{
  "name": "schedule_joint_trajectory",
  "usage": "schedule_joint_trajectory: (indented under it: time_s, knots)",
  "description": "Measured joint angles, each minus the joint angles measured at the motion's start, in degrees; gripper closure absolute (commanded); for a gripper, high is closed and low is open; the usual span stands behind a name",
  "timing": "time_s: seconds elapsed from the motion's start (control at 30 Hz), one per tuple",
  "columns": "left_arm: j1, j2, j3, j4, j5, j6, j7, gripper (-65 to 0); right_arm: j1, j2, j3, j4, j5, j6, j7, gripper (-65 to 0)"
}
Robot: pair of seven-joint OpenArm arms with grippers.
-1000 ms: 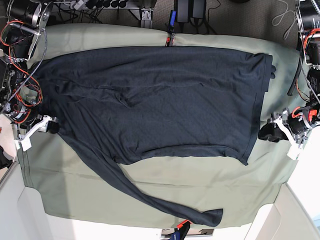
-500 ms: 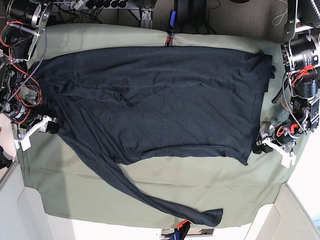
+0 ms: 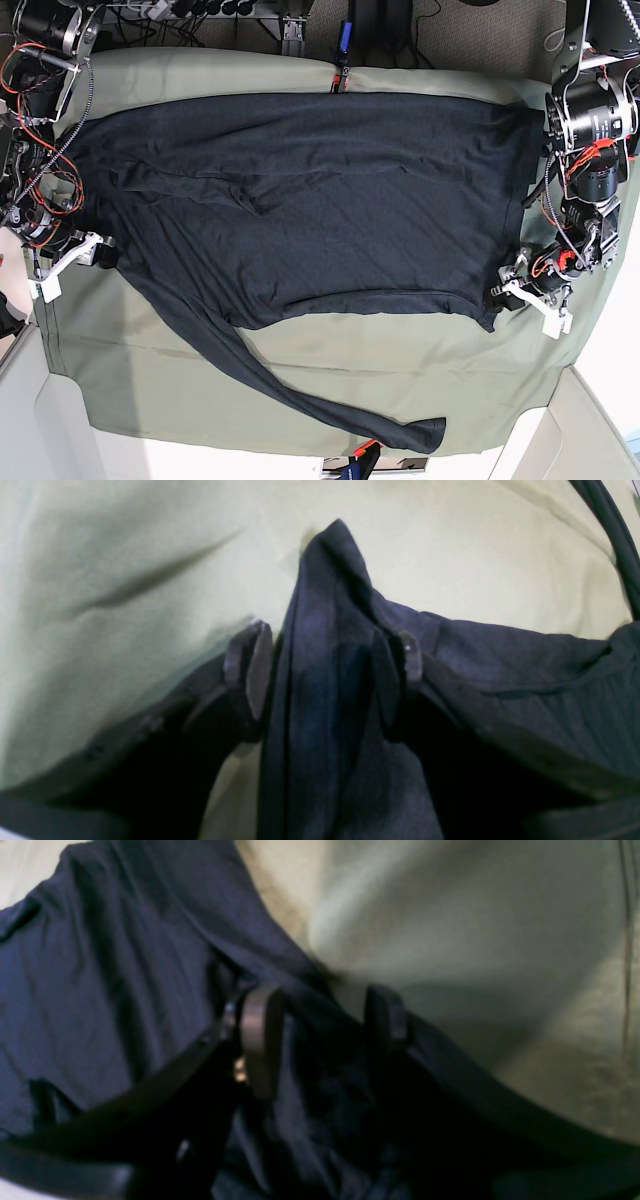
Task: Fold the T-shirt properly
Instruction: 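Move both grippers to the hem edge of the shirt and grasp it, then fold the hem edge with both grippers over toward the first fold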
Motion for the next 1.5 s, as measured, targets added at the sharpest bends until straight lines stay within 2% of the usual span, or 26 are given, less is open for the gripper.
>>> schedule_joint_trajectory:
  time_s: [0.3,0.37,0.4,0.53,0.57,0.63,0.9,1.1,1.2,1.37,1.5]
  knots:
    - [-0.28,0.98,0.00,-0.04,-0.07,0.02,-0.55,-34.7,0.00,0.00,0.00,0.00,0.46,0.00,-0.87,-26.9]
    - [-0.28,0.96,0.00,-0.04,0.02,0.04,-0.55,-32.0,0.00,0.00,0.00,0.00,0.44,0.02,-1.49,-26.0]
    - [-0.31,0.96,0.00,-0.04,0.04,0.04,-0.57,-27.5,0.00,0.00,0.00,0.00,0.44,0.00,-1.55,-22.9]
    - [-0.17,1.16,0.00,-0.28,0.57,-0.76,-4.33,-2.8,0.00,0.00,0.00,0.00,0.17,0.00,-1.51,0.0]
    - [-0.13,1.16,0.02,-0.26,0.57,-0.79,-5.40,0.0,0.00,0.00,0.00,0.00,0.17,0.02,-1.55,0.0]
    - [-0.28,1.09,0.07,-0.28,0.55,-0.90,-7.32,0.0,0.00,0.00,0.00,0.00,0.02,0.02,-1.51,0.0]
    - [-2.60,0.57,0.04,1.33,1.09,-0.98,-7.61,0.0,-0.02,0.00,0.00,0.44,-0.07,0.02,-0.26,0.0]
    - [-1.18,-0.42,0.07,8.63,2.16,-1.18,-2.38,0.0,-0.57,-0.02,0.17,4.04,0.09,0.00,-1.42,0.0]
    - [3.02,-1.66,0.15,14.86,2.21,-1.46,-1.75,0.0,-3.54,0.02,0.26,8.85,1.31,-0.04,-1.40,0.0]
    - [14.75,-3.78,0.28,28.96,3.15,-1.51,-1.53,0.0,-9.99,-0.09,0.76,16.83,1.60,0.13,-1.70,0.0]
    - [23.80,-4.76,0.35,41.35,5.97,-1.84,-1.46,0.0,-13.68,-0.13,4.24,20.41,1.70,0.15,-1.44,0.0]
